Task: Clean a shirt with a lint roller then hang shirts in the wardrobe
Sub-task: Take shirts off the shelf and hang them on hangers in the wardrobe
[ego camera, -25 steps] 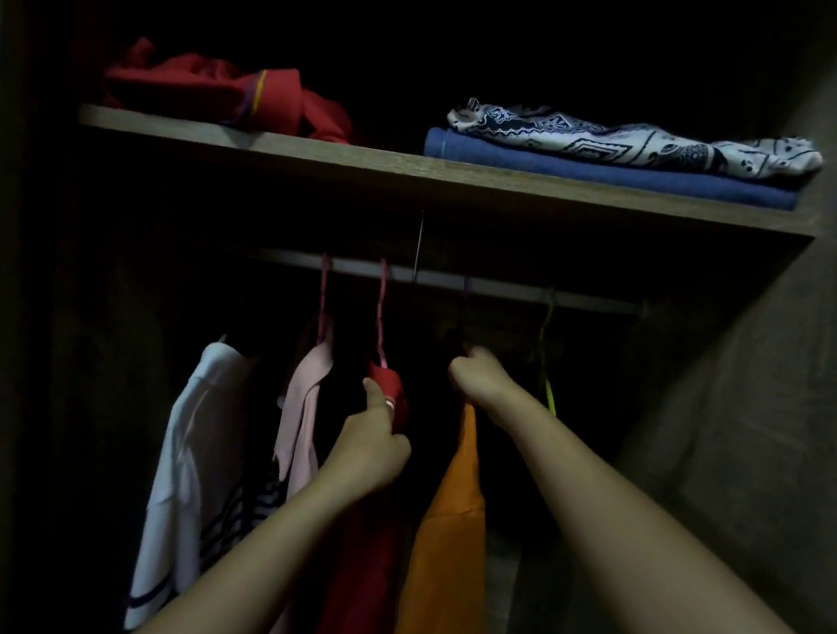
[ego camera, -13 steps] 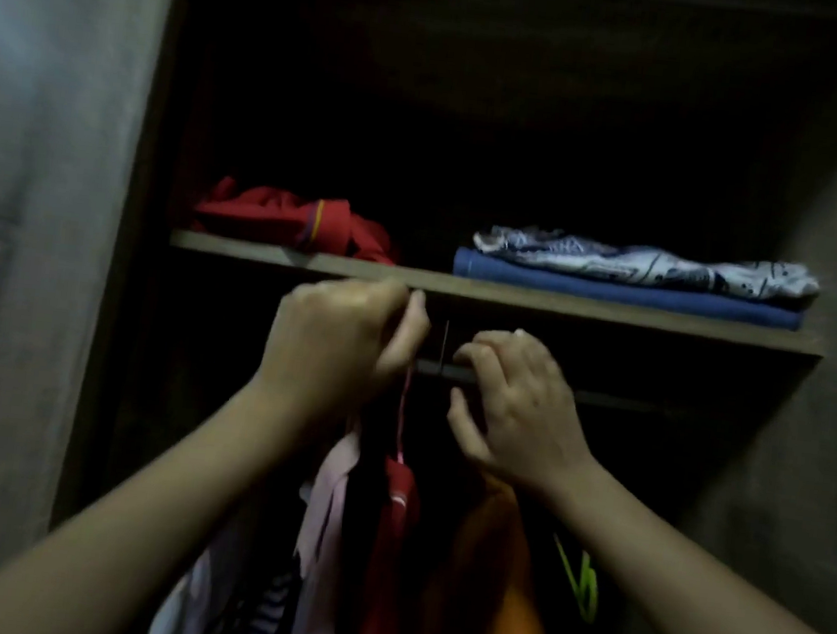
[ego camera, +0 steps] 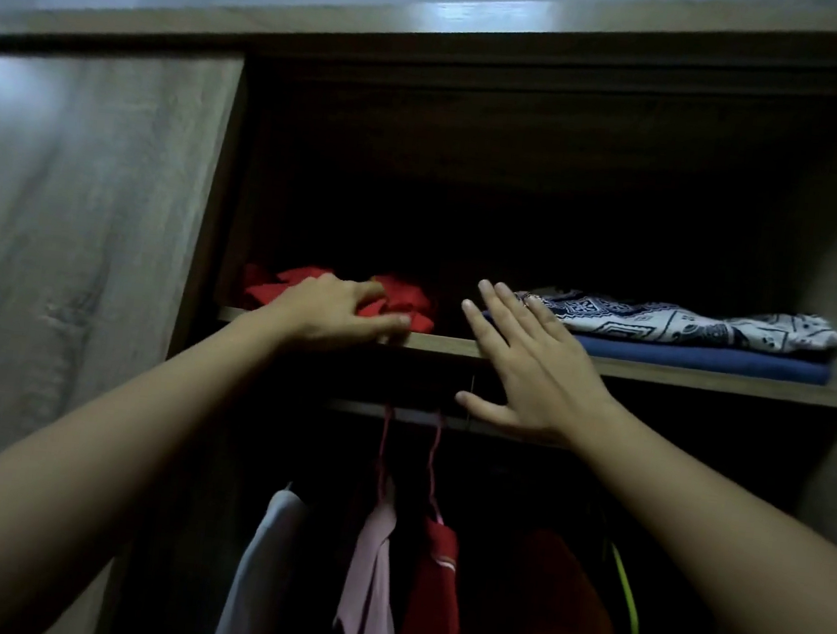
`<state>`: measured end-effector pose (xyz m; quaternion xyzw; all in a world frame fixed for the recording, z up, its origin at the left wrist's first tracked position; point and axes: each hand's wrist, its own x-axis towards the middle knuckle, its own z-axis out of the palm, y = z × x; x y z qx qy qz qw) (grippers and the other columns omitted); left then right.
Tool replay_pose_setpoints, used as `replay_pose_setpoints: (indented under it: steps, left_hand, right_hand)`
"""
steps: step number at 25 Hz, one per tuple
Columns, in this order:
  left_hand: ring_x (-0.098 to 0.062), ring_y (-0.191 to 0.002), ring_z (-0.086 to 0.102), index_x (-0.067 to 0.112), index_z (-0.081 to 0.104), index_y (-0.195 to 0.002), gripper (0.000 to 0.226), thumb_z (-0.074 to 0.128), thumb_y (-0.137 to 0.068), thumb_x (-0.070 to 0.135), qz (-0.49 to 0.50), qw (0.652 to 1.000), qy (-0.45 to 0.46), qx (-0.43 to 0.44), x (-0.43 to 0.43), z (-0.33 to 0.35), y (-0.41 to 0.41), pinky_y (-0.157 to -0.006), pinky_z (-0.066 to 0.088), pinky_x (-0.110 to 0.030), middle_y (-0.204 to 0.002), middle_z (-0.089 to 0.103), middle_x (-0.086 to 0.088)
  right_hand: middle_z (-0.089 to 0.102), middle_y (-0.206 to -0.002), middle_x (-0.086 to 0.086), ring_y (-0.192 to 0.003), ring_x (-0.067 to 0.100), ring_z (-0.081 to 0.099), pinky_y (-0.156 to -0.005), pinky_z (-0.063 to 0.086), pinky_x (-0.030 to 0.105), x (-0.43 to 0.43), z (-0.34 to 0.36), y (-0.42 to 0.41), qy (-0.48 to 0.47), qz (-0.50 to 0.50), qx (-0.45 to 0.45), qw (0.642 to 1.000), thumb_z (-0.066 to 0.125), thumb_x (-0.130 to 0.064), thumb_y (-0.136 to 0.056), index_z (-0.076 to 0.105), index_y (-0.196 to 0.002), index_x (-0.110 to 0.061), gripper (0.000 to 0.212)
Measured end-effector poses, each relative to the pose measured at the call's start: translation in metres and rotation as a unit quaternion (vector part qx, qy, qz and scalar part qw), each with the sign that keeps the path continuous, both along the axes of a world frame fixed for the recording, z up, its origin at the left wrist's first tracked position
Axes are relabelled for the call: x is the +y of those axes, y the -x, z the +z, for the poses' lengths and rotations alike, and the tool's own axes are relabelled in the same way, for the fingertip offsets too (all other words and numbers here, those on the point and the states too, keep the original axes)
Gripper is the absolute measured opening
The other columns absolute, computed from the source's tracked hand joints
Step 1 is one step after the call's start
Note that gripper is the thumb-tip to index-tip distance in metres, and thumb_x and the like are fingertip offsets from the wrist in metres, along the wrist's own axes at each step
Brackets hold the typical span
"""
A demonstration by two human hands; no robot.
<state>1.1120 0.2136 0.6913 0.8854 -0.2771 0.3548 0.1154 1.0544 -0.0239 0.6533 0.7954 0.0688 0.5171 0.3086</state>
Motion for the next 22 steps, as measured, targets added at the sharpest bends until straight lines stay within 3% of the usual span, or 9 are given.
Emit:
replay_pose_setpoints:
  steps: [4,6,9,11,13,16,18,20,22]
  left_hand:
    - [-0.028,-0.105,0.058,0.031,0.042,-0.123,0.064,0.039,-0.075,0.073,0.012,0.971,-0.099,-0.217,0.018,0.002,0.023,-0.081,0.049,-0.039,-0.115,0.059,-0.005]
    - [-0.031,-0.127,0.039,0.041,0.031,-0.131,0.082,0.037,-0.062,0.084,0.020,0.958,-0.079,-0.275,0.020,0.016,0.020,-0.093,0.039,-0.049,-0.139,0.036,-0.009]
    - [-0.031,-0.142,-0.011,0.063,0.003,-0.135,0.103,0.045,-0.046,0.093,0.008,0.995,-0.057,-0.077,0.008,0.020,-0.004,-0.102,0.013,-0.069,-0.156,-0.020,0.002]
    - [-0.030,-0.143,0.006,0.064,0.007,-0.135,0.095,0.048,-0.052,0.088,-0.024,0.994,-0.052,0.092,-0.001,0.018,-0.019,-0.108,0.020,-0.057,-0.158,0.003,-0.003]
    - [-0.031,-0.133,0.034,0.056,0.021,-0.137,0.089,0.051,-0.058,0.083,-0.041,0.987,-0.034,0.151,-0.003,0.021,-0.018,-0.103,0.033,-0.045,-0.148,0.032,-0.006]
    - [-0.027,-0.117,0.051,0.045,0.038,-0.131,0.077,0.064,-0.063,0.071,-0.049,0.998,-0.022,0.027,0.008,0.020,-0.017,-0.097,0.044,-0.038,-0.130,0.053,-0.005]
    - [-0.014,-0.103,0.061,0.049,0.048,-0.117,0.057,0.063,-0.063,0.056,-0.143,0.988,0.040,-0.053,0.022,0.008,-0.014,-0.090,0.048,-0.032,-0.114,0.064,0.002]
    - [0.005,-0.084,0.062,0.053,0.054,-0.101,0.042,0.061,-0.061,0.046,-0.259,0.955,0.129,-0.067,0.035,-0.007,0.001,-0.079,0.048,-0.018,-0.093,0.066,0.016]
    - [0.007,-0.075,0.060,0.049,0.056,-0.096,0.037,0.062,-0.062,0.038,-0.308,0.934,0.171,-0.063,0.044,-0.017,0.027,-0.072,0.045,-0.012,-0.086,0.065,0.022]
  right_hand:
    - [0.032,-0.150,0.019,-0.140,0.030,0.030,-0.115,0.011,0.037,0.000,0.000,-0.005,-0.021,0.005,-0.005,1.000,0.034,-0.067,-0.072,0.033,-0.143,-0.012,0.089]
    - [0.035,-0.148,0.019,-0.139,0.030,0.033,-0.115,0.013,0.037,0.001,0.001,-0.006,-0.023,0.004,-0.007,1.000,0.034,-0.067,-0.072,0.036,-0.142,-0.013,0.088]
    - [0.038,-0.147,0.020,-0.138,0.031,0.035,-0.114,0.014,0.038,0.002,-0.001,-0.005,-0.023,0.012,-0.008,1.000,0.036,-0.066,-0.070,0.039,-0.140,-0.013,0.088]
    - [0.037,-0.148,0.019,-0.139,0.031,0.033,-0.116,0.015,0.039,0.001,0.000,-0.005,-0.023,0.007,0.000,1.000,0.035,-0.066,-0.070,0.038,-0.141,-0.014,0.088]
    - [0.029,-0.151,0.018,-0.142,0.030,0.025,-0.112,0.010,0.041,-0.001,0.001,-0.004,-0.032,0.018,0.018,0.999,0.033,-0.067,-0.071,0.032,-0.144,-0.018,0.089]
    - [0.018,-0.156,0.015,-0.146,0.027,0.012,-0.113,0.003,0.037,0.000,0.000,-0.001,-0.048,0.043,0.038,0.997,0.028,-0.071,-0.071,0.022,-0.147,-0.023,0.090]
    - [0.010,-0.159,0.007,-0.147,0.020,0.005,-0.116,0.002,0.034,0.004,0.003,0.005,-0.100,0.067,0.063,0.991,0.023,-0.081,-0.070,0.013,-0.149,-0.028,0.096]
    - [0.009,-0.159,0.002,-0.146,0.014,0.007,-0.117,0.007,0.034,0.012,0.015,0.016,-0.239,0.120,0.150,0.952,0.019,-0.090,-0.063,0.005,-0.148,-0.033,0.104]
    - [0.016,-0.158,0.001,-0.144,0.015,0.017,-0.116,0.016,0.035,0.022,0.029,0.032,-0.395,0.274,0.227,0.847,0.022,-0.099,-0.047,0.005,-0.148,-0.036,0.120]
